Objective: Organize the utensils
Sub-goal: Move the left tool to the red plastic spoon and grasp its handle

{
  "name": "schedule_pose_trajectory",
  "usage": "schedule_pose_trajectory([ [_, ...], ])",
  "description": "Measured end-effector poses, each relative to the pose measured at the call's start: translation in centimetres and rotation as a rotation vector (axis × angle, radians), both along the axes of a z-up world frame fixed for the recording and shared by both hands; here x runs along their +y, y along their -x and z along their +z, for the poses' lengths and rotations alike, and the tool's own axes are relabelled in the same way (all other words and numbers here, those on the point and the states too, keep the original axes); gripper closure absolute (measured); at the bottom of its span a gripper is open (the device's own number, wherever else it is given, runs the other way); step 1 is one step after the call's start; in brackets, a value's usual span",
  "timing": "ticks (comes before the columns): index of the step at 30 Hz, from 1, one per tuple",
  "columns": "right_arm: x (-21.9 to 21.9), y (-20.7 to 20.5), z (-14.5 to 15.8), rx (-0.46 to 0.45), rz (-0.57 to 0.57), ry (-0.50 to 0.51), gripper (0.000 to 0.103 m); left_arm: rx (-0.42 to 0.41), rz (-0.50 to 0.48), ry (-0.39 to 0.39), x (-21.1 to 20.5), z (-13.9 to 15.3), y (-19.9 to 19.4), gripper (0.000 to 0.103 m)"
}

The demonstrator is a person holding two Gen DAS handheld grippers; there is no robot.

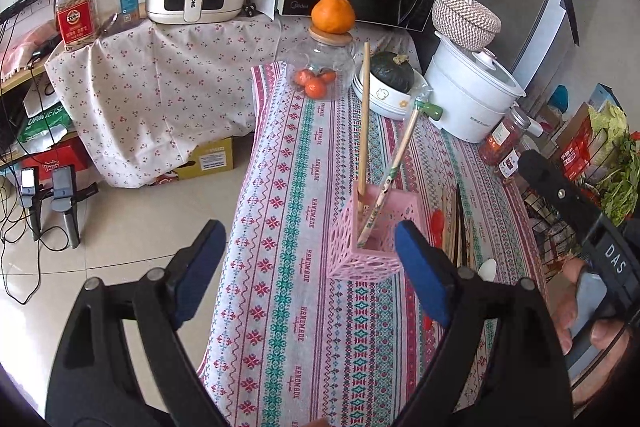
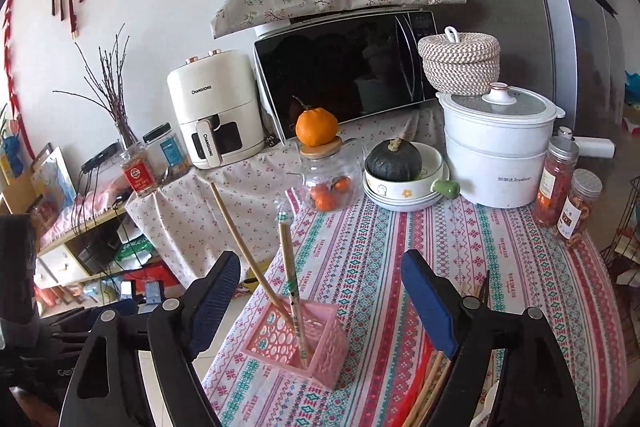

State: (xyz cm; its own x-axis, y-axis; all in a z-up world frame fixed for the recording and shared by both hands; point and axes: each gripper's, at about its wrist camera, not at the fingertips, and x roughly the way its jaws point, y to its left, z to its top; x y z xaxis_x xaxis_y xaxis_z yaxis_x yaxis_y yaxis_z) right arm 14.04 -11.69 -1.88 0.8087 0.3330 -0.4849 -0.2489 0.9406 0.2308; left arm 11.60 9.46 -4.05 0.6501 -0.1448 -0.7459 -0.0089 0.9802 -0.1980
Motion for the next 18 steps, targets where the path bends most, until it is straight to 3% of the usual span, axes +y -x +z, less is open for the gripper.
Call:
schedule_pose_trajectory([
  [8,-6.9,2.6,0.3,0.129,-0.088,0.035,0.012,-0.022,-0.099,-0.057,-4.4,1.4,2.1,0.004],
  [18,-13.5,3.7,-2.6,0.265,-0.160,0.099,0.012,0.066,-0.257,-0.132,-12.2,-0.2,2.9,0.003],
])
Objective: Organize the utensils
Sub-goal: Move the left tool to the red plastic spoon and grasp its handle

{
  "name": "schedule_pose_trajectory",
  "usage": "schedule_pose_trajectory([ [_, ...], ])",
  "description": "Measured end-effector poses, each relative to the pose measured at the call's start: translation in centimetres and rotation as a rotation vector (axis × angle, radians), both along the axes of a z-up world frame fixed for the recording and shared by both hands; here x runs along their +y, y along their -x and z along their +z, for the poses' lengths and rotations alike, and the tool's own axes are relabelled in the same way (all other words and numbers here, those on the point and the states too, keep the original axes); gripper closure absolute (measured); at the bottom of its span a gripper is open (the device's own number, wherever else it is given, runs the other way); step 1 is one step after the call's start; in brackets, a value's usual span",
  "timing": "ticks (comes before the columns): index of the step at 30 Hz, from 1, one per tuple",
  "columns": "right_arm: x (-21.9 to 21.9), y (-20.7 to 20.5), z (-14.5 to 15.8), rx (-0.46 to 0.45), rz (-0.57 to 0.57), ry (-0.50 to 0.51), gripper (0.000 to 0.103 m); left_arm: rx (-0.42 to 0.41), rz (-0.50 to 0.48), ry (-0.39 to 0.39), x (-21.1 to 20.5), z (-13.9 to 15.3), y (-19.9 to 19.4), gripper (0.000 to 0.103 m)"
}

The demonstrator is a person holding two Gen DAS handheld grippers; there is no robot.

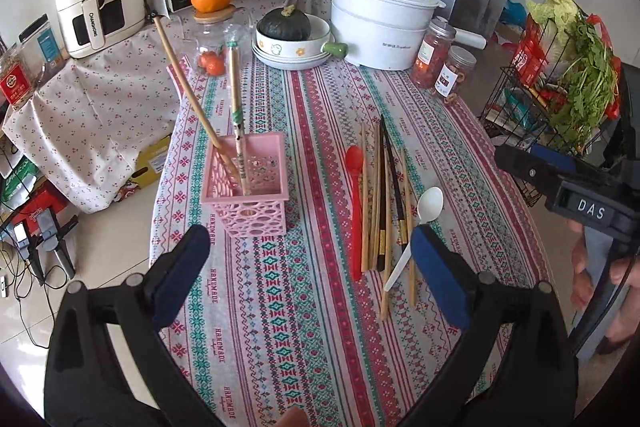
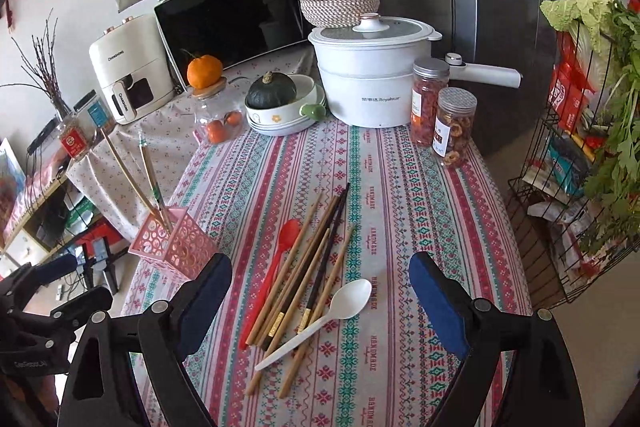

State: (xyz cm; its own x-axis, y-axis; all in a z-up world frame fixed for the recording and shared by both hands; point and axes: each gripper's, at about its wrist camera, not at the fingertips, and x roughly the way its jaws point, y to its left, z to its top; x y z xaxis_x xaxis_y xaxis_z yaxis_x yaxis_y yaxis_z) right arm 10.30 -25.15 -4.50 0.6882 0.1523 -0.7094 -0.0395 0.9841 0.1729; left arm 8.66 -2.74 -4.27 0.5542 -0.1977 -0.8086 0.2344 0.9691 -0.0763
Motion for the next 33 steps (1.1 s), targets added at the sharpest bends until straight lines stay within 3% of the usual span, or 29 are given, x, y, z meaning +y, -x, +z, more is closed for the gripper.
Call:
schedule_pose_trajectory([
  [4,-2.9,-0.2,-1.8,0.060,-0.031,-0.039,0.012,0.033,-0.047,0.004,-3.0,-0.5,-0.2,0.003],
  [8,-5.3,-0.8,-3.6,0.120,-0.071,-0.052,0.012,0.047,-0.075,-0.038,-5.7,-1.4,-1.7,0.004],
  [10,-6.0,-1.1,-4.3,0.135,-0.083,-0.032,0.012,0.075,-0.074,-0.055,-6.9,-2.2,-2.9,0.010],
  [15,-7.1,-1.8,-5.6,0.170,-0.068,-0.004,0.012,0.221,-0.039,-0.022,-8.9,-5.3,-7.8,0.047],
  [17,-7.5,-2.0,-6.0,0.185,-0.071,-0.008,0.012,0.254,-0.008,-0.035,-9.3,-6.8,-9.6,0.055],
  [21,-8.3,-2.5,-7.0,0.220,-0.084,-0.036,0.012,0.311,0.056,-0.066,-9.4,-9.8,-12.7,0.081],
  [24,-8.5,-2.7,-7.3,0.231,-0.078,-0.053,0.012,0.351,0.084,-0.075,-9.6,-11.7,-14.0,0.087],
  [33,-8.5,-3.6,-7.4,0.233,-0.062,-0.058,0.012,0.362,0.091,-0.139,-10.7,-13.7,-14.6,0.090],
])
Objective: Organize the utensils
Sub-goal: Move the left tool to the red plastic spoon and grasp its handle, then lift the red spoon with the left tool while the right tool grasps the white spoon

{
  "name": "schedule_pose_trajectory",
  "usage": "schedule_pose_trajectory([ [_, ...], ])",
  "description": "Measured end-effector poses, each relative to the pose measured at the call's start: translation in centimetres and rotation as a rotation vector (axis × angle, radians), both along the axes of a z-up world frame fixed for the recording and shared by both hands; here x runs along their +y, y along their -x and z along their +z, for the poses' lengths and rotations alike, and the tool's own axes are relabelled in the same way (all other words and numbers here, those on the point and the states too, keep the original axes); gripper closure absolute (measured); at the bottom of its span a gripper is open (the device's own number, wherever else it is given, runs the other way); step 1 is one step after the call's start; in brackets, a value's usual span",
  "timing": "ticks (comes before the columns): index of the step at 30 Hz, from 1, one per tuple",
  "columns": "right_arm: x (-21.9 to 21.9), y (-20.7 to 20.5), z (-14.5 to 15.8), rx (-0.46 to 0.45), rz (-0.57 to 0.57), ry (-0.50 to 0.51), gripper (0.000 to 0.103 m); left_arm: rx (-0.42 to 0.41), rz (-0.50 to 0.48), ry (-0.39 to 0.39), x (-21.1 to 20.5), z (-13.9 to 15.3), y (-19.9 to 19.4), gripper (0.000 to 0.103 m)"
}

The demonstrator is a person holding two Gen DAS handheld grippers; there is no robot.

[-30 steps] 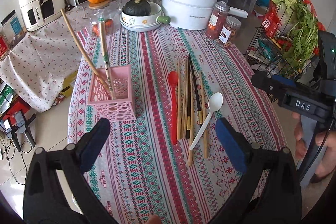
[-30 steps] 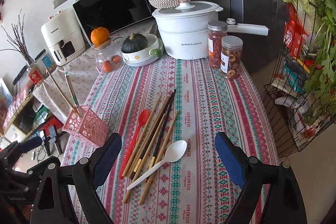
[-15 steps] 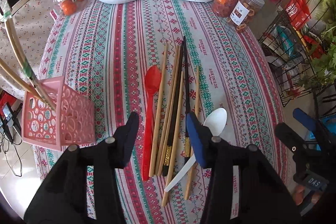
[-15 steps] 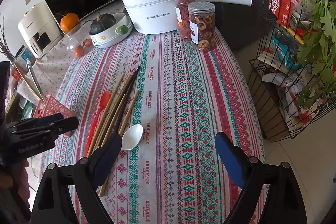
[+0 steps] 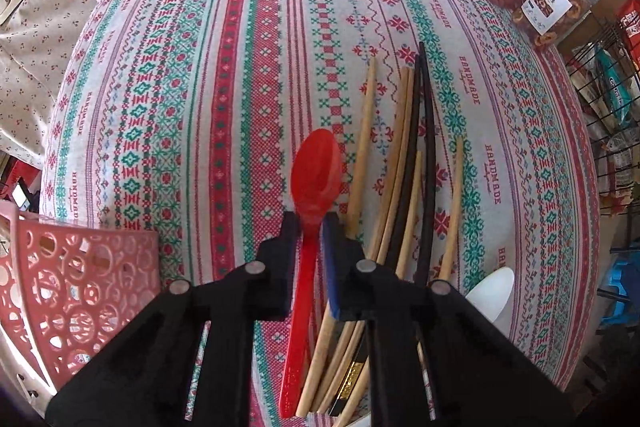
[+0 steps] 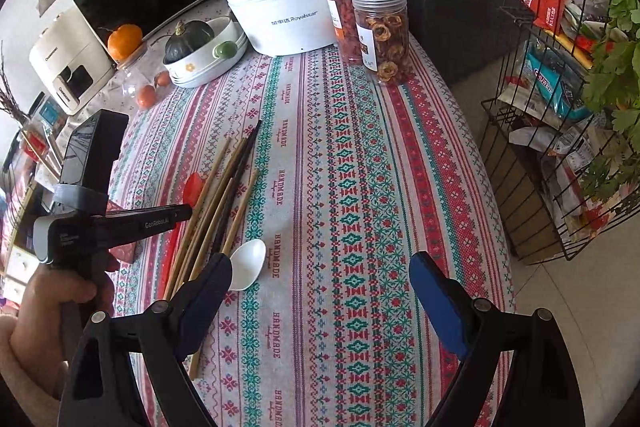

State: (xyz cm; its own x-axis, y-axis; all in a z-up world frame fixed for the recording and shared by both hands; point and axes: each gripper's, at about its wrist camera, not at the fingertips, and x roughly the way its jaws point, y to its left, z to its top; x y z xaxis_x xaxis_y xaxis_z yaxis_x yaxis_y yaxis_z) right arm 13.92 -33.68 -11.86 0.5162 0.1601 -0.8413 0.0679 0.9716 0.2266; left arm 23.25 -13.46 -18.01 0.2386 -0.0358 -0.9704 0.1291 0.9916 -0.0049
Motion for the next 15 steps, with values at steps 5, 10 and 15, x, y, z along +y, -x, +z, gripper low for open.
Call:
schedule_pose_trajectory([
  [5,0.2,-0.3,-0.6,0.024,0.005,-0.011,0.012,-0.046,-0.001,0.018,-0.1,0.6,0.2,0.091],
  [10,0.5,-0.7,-1.4,0.048,0.009,-0.012,0.012,-0.159,-0.027,0.095,0.8,3.8,2.3,0.092],
  [15,1.0,-1.2,-2.5,0.076,0.014,-0.044,0.012,-0.276,-0.056,0.199,2.4,7.9,5.5,0.092],
])
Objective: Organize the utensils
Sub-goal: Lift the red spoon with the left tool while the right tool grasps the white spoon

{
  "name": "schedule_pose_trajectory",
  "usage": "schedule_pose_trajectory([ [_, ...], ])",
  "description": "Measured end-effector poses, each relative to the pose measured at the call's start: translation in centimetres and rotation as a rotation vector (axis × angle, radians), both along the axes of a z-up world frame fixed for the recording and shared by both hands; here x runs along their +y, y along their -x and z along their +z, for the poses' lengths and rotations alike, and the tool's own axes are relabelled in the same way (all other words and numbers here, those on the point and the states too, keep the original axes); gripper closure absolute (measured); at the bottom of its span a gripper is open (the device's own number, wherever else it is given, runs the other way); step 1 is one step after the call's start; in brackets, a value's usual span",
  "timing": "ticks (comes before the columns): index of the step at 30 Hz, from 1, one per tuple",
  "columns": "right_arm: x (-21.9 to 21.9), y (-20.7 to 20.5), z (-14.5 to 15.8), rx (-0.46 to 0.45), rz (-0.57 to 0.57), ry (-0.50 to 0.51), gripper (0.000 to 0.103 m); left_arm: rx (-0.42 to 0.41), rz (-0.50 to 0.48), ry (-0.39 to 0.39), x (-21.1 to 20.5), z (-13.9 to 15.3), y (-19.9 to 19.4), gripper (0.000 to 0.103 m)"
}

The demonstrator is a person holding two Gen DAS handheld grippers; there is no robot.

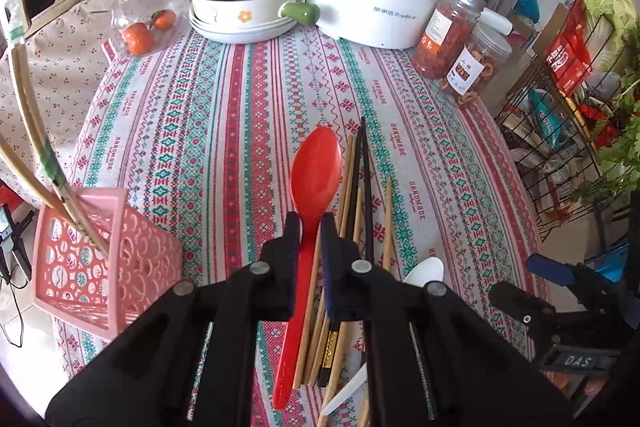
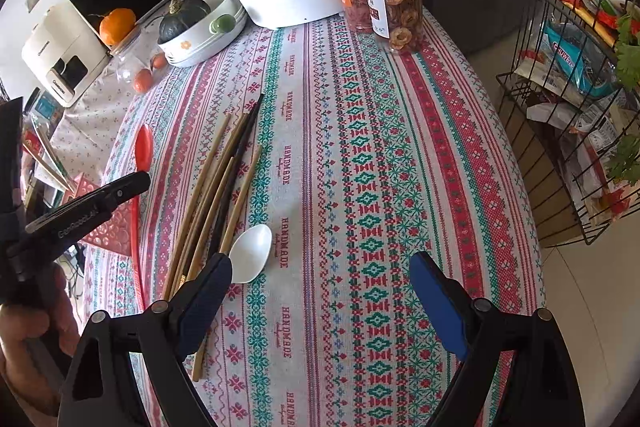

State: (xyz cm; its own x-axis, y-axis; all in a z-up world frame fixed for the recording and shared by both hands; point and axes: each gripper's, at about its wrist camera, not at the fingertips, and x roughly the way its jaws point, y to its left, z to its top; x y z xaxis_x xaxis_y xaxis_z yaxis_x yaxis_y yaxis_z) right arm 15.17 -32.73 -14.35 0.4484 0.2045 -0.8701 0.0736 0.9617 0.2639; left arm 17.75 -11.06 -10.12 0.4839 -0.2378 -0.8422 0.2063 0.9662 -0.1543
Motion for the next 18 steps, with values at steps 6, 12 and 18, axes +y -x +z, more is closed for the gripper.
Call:
schedule_pose_trajectory([
  [6,0.7,-0.9,-1.8,0.037,0.014,-0.086,0.012,-0.119,-0.051,0.092,2.5,3.5,2.9,0.092],
  [12,1.2,-2.2,-3.1,0.053,0.010,-0.124,0.036,-0.176,-0.071,0.172,5.5,5.2,4.8,0.092],
  [18,2.2,-3.2,-4.2,0.064,0.021,-0.164,0.065,-0.218,-0.059,0.253,7.8,6.1,6.0,0.092],
])
